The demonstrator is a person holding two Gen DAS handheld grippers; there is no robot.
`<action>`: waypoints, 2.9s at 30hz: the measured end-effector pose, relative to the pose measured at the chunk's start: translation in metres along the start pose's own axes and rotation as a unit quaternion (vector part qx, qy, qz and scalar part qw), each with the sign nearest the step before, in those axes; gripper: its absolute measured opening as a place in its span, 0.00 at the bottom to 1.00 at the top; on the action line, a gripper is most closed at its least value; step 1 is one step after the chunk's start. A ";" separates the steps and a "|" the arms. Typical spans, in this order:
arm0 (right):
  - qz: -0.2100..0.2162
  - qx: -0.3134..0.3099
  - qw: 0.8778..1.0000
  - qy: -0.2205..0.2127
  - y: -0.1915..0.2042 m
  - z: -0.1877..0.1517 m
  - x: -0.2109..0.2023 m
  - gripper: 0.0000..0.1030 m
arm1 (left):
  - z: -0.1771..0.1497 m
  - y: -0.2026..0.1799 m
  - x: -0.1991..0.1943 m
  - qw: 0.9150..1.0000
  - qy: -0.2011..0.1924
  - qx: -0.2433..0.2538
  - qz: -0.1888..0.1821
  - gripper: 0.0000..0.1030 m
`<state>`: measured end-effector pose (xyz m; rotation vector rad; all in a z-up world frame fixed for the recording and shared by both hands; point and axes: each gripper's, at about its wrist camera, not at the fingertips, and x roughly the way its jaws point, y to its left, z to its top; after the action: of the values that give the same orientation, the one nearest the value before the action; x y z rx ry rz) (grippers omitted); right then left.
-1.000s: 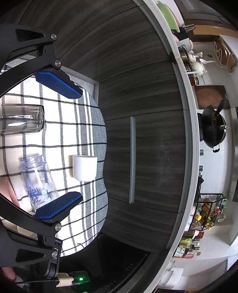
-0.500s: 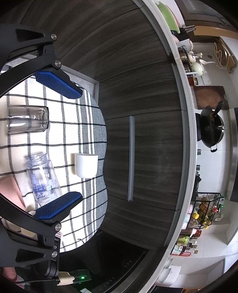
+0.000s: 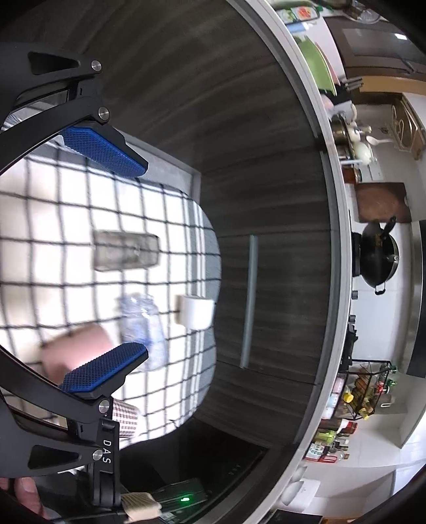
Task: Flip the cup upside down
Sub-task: 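Lift the paper cup with the right gripper and turn it rim-down, then grasp the paper cup with the left gripper while the right gripper releases it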
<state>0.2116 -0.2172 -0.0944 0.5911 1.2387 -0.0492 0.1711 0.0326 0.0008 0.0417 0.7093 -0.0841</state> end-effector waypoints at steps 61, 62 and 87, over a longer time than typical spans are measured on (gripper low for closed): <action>-0.017 -0.096 0.994 -0.059 -0.055 -0.068 -0.044 0.86 | -0.098 -0.090 0.057 0.943 0.318 0.062 -0.071 0.98; -0.016 -0.093 0.994 -0.060 -0.056 -0.066 -0.044 0.86 | -0.096 -0.093 0.063 0.938 0.332 0.066 -0.068 0.98; 0.033 -0.055 0.998 0.016 -0.066 -0.029 0.027 0.86 | -0.127 -0.114 0.159 0.834 0.537 0.116 -0.045 0.54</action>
<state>0.1723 -0.2528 -0.1503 0.5388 1.2439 0.0832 0.1984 -0.0829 -0.2000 0.3082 1.8352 -0.2455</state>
